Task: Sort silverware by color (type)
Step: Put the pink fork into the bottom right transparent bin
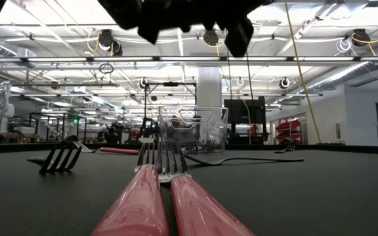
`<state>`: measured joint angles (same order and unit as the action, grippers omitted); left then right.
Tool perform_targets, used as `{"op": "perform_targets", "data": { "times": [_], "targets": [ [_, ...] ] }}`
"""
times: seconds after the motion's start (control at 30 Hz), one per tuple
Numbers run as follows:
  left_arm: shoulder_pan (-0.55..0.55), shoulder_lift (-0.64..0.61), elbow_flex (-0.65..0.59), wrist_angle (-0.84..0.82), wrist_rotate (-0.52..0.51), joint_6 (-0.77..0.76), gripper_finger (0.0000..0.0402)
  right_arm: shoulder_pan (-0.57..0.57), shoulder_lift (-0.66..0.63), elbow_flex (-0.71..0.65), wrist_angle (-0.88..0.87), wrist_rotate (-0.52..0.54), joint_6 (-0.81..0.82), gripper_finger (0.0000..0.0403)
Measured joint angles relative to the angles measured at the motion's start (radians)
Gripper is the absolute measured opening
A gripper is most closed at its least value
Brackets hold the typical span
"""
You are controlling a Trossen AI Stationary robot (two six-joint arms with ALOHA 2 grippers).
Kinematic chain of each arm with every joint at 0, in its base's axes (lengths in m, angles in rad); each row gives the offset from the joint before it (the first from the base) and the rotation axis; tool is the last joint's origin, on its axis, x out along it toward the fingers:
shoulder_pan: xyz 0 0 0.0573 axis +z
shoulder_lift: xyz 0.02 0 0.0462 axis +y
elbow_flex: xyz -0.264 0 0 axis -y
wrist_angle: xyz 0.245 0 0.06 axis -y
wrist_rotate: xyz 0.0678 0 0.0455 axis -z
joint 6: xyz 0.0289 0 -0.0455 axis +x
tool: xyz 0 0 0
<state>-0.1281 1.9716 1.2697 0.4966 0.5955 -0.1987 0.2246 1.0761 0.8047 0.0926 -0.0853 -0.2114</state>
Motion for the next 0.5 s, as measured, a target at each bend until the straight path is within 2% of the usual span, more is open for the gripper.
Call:
{"op": "perform_targets", "data": {
  "times": [0.23, 0.4, 0.5],
  "targets": [
    [-0.042, -0.025, 0.0, -0.015, -0.382, 0.084, 0.0004, 0.058, -0.105, 0.0, -0.054, 0.186, 0.095, 0.0209],
    [-0.068, -0.035, 0.0, 0.003, -0.485, 0.084, 0.0004, 0.103, -0.136, 0.001, -0.086, 0.431, 0.099, 0.0208],
    [-0.074, -0.068, -0.003, -0.006, -0.5, 0.082, 0.0004, 0.117, -0.155, 0.001, -0.116, 0.484, 0.098, 0.0208]
  ]
}}
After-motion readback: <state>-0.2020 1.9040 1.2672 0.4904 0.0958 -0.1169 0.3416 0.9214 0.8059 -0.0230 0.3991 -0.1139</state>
